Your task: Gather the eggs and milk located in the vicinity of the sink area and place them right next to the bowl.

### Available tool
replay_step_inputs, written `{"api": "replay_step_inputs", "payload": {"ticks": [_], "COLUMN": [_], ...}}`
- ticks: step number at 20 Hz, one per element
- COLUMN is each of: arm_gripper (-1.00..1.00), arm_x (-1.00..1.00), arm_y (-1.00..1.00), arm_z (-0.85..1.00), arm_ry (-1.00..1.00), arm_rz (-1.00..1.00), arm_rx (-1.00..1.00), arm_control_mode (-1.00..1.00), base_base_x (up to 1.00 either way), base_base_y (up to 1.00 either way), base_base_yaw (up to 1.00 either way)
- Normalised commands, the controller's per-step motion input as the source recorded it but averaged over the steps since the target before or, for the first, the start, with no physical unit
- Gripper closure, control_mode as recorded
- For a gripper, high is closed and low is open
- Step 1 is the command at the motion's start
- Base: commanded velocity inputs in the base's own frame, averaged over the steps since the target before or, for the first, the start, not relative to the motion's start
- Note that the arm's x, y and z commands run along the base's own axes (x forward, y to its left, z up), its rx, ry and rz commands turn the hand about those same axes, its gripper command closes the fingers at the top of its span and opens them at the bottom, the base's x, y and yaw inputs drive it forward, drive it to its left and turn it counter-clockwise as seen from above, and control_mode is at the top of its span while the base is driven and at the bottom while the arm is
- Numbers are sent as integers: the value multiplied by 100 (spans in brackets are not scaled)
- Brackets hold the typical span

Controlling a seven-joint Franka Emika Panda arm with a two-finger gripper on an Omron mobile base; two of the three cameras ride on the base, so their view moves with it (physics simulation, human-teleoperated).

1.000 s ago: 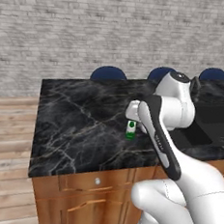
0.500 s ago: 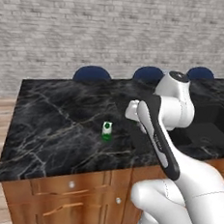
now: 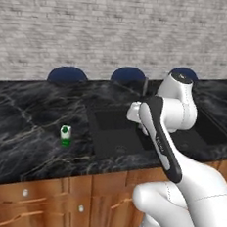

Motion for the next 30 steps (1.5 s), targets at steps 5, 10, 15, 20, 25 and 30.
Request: {"api": "replay_step_inputs", "payload": {"ticks": [5, 10, 15, 20, 25, 30], "arm_gripper": [100, 100, 100, 100, 100, 100], "arm_x": [0, 0, 0, 0, 0, 0], "arm_y": [0, 0, 0, 0, 0, 0], "arm_z": [0, 0, 0, 0, 0, 0], "arm_ry": [0, 0, 0, 0, 0, 0], "arm_rz": [0, 0, 0, 0, 0, 0], "arm_rx": [0, 0, 0, 0, 0, 0], "arm_control_mode": [100, 100, 100, 100, 100, 100], "base_base_x": [0, 0, 0, 0, 0, 0], "base_base_y": [-79, -77, -73, -72, -69, -65], "base_base_yaw": [0, -2, -4, -4, -4, -3]}}
